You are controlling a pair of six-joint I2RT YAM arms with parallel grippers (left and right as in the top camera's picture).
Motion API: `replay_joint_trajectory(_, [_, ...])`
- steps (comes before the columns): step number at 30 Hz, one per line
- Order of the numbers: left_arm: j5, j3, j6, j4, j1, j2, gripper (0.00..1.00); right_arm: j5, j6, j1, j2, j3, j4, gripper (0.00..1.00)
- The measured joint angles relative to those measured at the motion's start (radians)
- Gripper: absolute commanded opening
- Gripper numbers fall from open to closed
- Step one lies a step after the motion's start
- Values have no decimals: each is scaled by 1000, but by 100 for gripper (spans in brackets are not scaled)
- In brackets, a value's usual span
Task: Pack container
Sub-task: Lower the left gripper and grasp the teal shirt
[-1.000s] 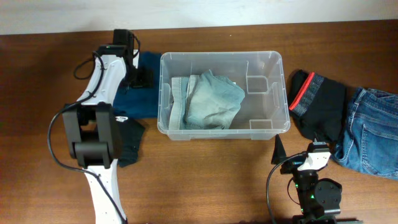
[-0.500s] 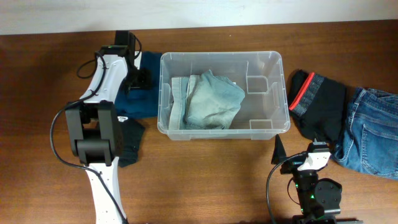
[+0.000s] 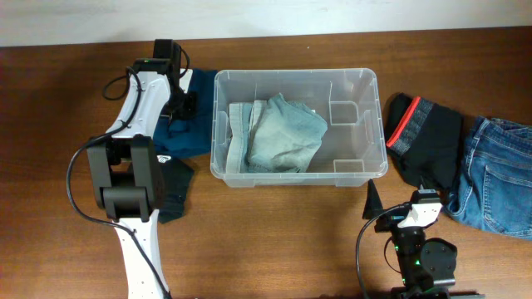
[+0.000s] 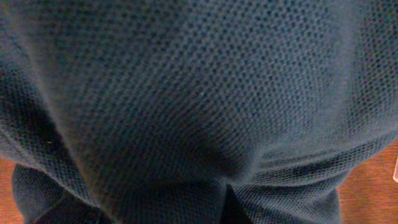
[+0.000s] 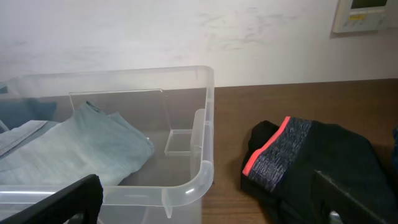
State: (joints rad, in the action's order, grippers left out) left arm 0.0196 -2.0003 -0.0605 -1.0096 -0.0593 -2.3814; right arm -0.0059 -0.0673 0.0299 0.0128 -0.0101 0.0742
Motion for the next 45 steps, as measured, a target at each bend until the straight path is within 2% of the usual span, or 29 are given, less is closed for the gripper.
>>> replay_joint_trajectory(10, [0,-55,0,-65,0,-21,1,0,0,0,0,0,0,98])
replay_joint_trajectory(18, [5,-171,0,-198,0,-71,1,0,0,0,0,0,0,98])
replay_joint_trajectory(24, [7,-201,5,-220,0,-82,1,0,0,0,0,0,0,98])
replay_joint_trajectory(29, [8,-241,36,-250,0,-92,1,0,0,0,0,0,0,98])
replay_joint_trajectory(35, [15,-373,115,-332,0,-115,1,0,0,0,0,0,0,98])
replay_joint_trajectory(40, [16,-482,138,-374,1,-115,1,0,1,0,0,0,0,98])
replay_joint_trajectory(45, [15,-510,147,-400,1,-115,1,0,0,0,0,0,0,98])
